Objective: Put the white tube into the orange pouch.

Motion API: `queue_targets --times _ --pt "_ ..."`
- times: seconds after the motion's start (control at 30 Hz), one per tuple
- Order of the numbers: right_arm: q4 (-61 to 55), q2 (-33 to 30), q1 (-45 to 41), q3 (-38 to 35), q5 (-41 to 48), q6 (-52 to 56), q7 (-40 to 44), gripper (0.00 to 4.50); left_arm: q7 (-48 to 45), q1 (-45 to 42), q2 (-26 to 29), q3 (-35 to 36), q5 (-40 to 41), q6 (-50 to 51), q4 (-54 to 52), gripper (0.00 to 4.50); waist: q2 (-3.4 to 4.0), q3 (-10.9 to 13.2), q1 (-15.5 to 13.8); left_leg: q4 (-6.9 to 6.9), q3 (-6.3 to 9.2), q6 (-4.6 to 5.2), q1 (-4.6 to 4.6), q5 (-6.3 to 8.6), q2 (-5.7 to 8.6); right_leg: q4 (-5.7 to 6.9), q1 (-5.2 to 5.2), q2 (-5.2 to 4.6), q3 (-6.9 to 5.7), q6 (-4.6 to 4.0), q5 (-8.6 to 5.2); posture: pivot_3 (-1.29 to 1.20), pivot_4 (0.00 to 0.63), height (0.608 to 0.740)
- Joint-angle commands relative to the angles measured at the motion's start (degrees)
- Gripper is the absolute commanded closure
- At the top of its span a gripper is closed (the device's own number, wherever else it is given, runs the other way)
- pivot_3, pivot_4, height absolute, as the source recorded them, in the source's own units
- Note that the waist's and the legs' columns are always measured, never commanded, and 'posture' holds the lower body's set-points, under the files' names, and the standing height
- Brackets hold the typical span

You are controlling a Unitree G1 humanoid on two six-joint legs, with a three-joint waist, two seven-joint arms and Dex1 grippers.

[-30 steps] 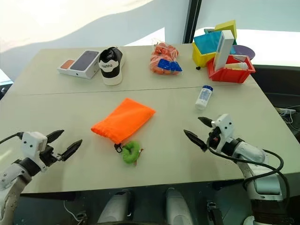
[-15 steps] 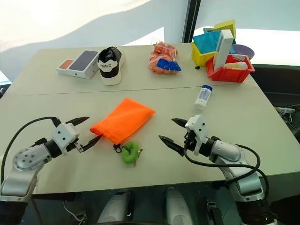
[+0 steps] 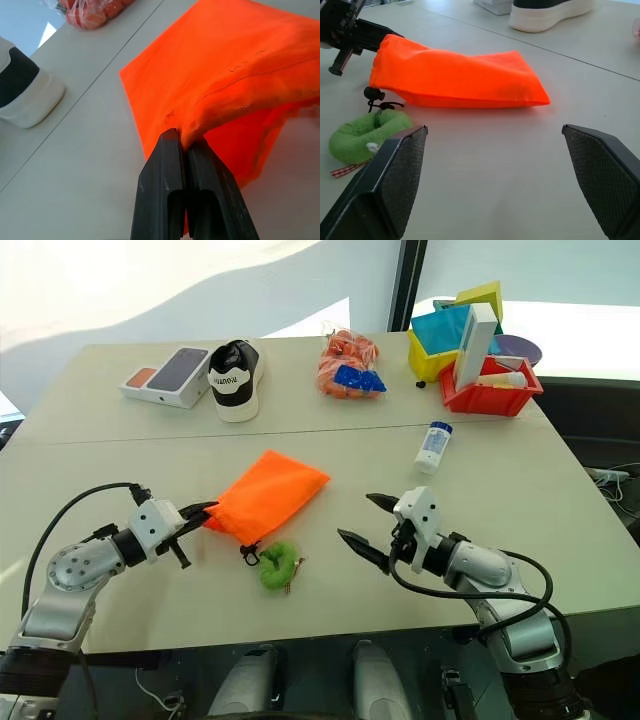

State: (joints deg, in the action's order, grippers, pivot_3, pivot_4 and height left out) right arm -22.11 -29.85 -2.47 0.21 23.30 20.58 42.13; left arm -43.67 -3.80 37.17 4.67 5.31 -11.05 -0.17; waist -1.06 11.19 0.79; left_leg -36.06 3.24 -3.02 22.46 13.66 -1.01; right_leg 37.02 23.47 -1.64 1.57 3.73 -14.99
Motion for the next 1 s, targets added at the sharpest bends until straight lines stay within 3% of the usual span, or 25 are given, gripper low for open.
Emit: queue_targets --times 0.03,0.27,0.47,0.7,0.87,1.0 --pt "1.3 0.8 -1.7 -3.0 -0.5 -1.6 -2.7 0.00 0.2 0.0 -0.5 0.8 2.3 0.9 -2.4 4.47 0.00 0.0 0.0 0.00 0.00 0.00 0.00 0.00 0.00 0.00 0.00 0.00 0.00 0.00 0.00 0.00 0.150 0.740" --pt "14.2 3.5 -10.5 -6.6 -9.4 -3.8 -16.7 0.00 -2.0 5.2 0.1 2.9 12.2 13.4 -13.9 4.47 0.00 0.0 0.3 -0.04 -0.01 0.00 -0.03 0.00 0.00 0.07 0.00 0.00 0.01 -0.02 0.01 0.00 0.150 0.740" --pt "22.8 5.1 -15.8 -7.5 -14.5 -5.9 -24.1 0.00 -2.3 8.2 3.0 3.9 21.0 27.8 -26.0 4.47 0.02 0.0 0.1 0.03 0.05 0.01 -0.02 0.00 0.00 0.09 0.01 0.05 -0.01 0.00 -0.01 0.00 0.150 0.740" --pt "35.2 9.9 -25.3 -9.2 -15.8 -3.3 -32.9 0.00 -0.6 1.7 4.1 2.6 31.4 42.4 -33.3 4.47 0.04 0.0 0.4 -0.09 0.01 0.01 -0.06 -0.01 0.02 0.14 -0.02 0.09 0.04 -0.07 0.04 0.00 0.150 0.740" --pt "40.8 12.7 -28.7 -11.3 -14.8 -3.4 -36.2 0.00 5.0 -6.1 -1.3 0.3 36.4 48.3 -34.7 4.47 0.04 0.0 0.3 -0.05 0.04 0.01 -0.03 -0.01 0.03 0.14 -0.02 0.10 0.03 0.17 0.13 0.00 0.150 0.740" --pt "45.5 14.4 -31.2 -13.1 -15.1 -5.1 -40.4 0.00 8.0 -11.2 -5.6 -2.3 34.8 48.7 -32.1 4.47 0.04 0.0 0.4 -0.09 0.04 0.01 -0.04 -0.01 0.05 0.16 -0.04 0.10 0.04 0.18 0.14 0.00 0.150 0.740"
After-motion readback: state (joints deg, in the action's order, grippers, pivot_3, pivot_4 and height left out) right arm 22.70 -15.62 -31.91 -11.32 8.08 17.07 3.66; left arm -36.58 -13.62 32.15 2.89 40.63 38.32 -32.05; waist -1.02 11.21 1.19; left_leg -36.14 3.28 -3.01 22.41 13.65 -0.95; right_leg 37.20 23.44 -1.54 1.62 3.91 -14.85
